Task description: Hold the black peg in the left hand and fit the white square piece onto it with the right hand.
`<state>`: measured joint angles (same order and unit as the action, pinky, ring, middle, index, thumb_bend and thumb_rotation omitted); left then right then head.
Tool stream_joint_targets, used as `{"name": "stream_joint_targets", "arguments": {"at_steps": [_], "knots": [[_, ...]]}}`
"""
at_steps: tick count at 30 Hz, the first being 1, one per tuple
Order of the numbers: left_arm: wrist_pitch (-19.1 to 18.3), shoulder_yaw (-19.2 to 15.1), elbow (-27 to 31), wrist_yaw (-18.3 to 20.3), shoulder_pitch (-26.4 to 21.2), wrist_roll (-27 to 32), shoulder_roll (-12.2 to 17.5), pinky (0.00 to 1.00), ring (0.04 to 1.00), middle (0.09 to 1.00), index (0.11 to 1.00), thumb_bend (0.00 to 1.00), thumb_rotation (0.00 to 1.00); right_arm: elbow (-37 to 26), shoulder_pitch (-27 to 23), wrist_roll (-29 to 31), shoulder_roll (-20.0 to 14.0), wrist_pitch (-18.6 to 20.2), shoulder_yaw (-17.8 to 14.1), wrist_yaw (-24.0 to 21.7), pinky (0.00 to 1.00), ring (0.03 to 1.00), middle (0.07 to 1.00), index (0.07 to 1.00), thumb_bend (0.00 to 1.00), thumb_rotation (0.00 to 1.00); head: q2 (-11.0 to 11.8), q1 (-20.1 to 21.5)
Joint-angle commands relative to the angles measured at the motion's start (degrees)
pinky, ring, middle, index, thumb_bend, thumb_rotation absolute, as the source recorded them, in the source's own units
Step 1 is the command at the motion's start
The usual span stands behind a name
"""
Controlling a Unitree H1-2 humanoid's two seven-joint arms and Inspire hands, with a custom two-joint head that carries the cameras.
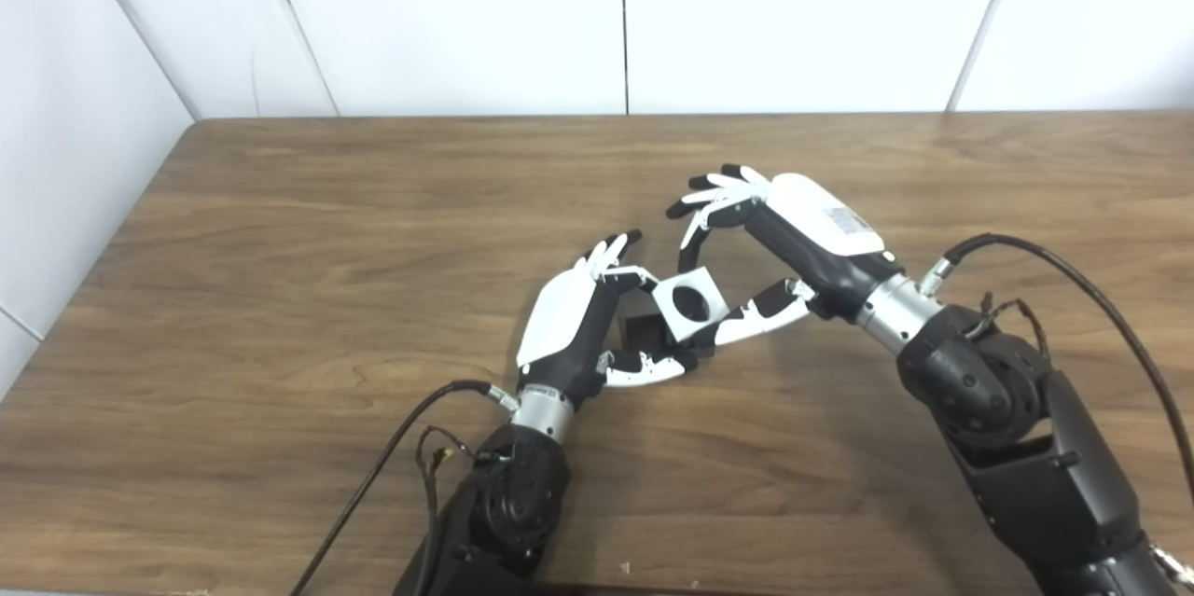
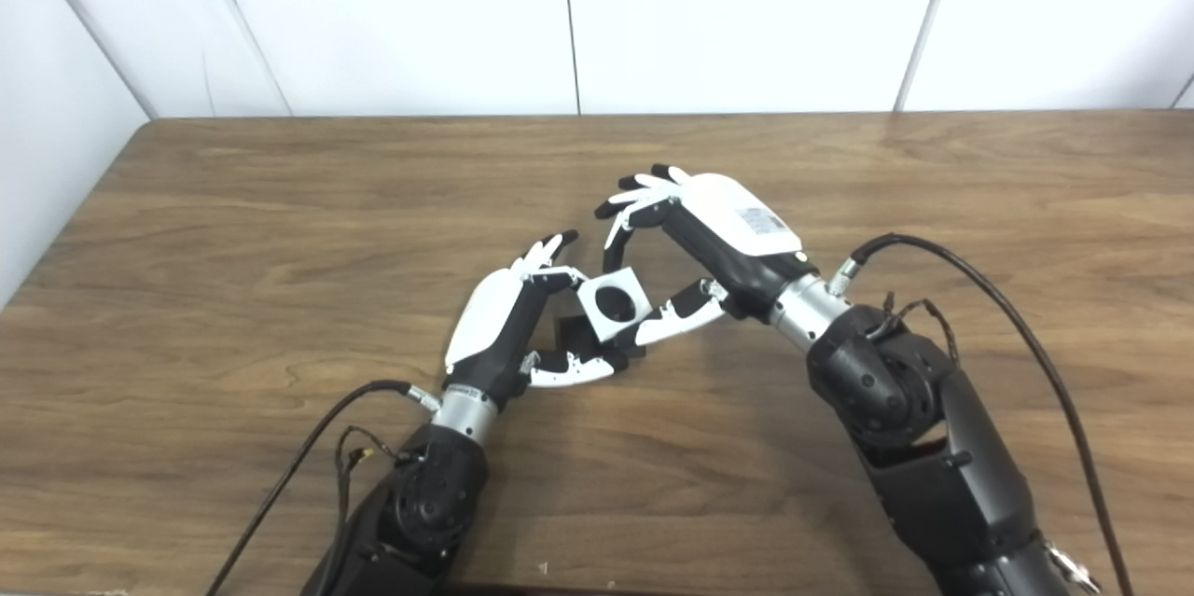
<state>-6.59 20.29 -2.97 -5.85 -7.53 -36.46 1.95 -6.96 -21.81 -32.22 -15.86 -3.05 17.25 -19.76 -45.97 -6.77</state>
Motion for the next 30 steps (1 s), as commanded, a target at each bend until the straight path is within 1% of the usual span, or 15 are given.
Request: {"name": "stream_joint_targets", "arguments": {"at_steps": [1, 6, 9, 17, 25, 30], "knots": [[-0.86, 0.72, -2.65, 0.51, 0.56, -1.33, 0.54, 1.00, 1.000, 0.976, 0.490, 0.51, 0.09, -1.07, -3.65, 0.18, 0.81, -1.56, -0.89, 2.24, 1.00, 0.921, 0.803, 0.481, 0.51, 0.14, 0.03, 0.06], [-0.74, 0.59, -2.82, 0.45, 0.30, -1.31, 0.76, 1.00, 1.000, 0.980, 0.490, 0.51, 0.09, -1.56, -4.98, 0.90, 1.26, -0.08, -1.61, 1.77, 1.00, 0.943, 0.812, 0.482, 0.51, 0.14, 0.18, 0.02], [-1.01, 0.53, -2.57, 0.74, 0.34, -1.19, 0.74, 1.00, 1.000, 0.984, 0.490, 0.52, 0.09, -1.96, -5.64, 0.63, 1.60, 0.54, -1.93, 1.78, 1.00, 0.940, 0.813, 0.482, 0.51, 0.14, 0.11, 0.07], [-0.76, 0.67, -2.45, 0.73, 0.35, -1.21, 0.72, 1.00, 1.000, 0.983, 0.490, 0.51, 0.09, -1.62, -5.62, 0.86, 2.12, 0.84, -2.12, 1.70, 1.00, 0.932, 0.807, 0.482, 0.51, 0.14, -0.05, -0.23], [-1.52, 0.72, -1.90, 1.26, 0.40, -1.43, 0.86, 1.00, 1.000, 0.985, 0.490, 0.51, 0.09, -1.11, -5.13, 0.91, 1.25, 0.20, -1.82, 1.46, 1.00, 0.932, 0.805, 0.482, 0.51, 0.14, -0.48, -0.12], [-1.10, 0.58, -2.08, 1.08, 0.36, -1.19, 0.93, 1.00, 1.000, 0.984, 0.490, 0.51, 0.09, -1.86, -5.19, 0.56, 0.53, 0.60, -1.49, 0.83, 1.00, 0.936, 0.807, 0.482, 0.51, 0.14, -0.79, -0.08]]}}
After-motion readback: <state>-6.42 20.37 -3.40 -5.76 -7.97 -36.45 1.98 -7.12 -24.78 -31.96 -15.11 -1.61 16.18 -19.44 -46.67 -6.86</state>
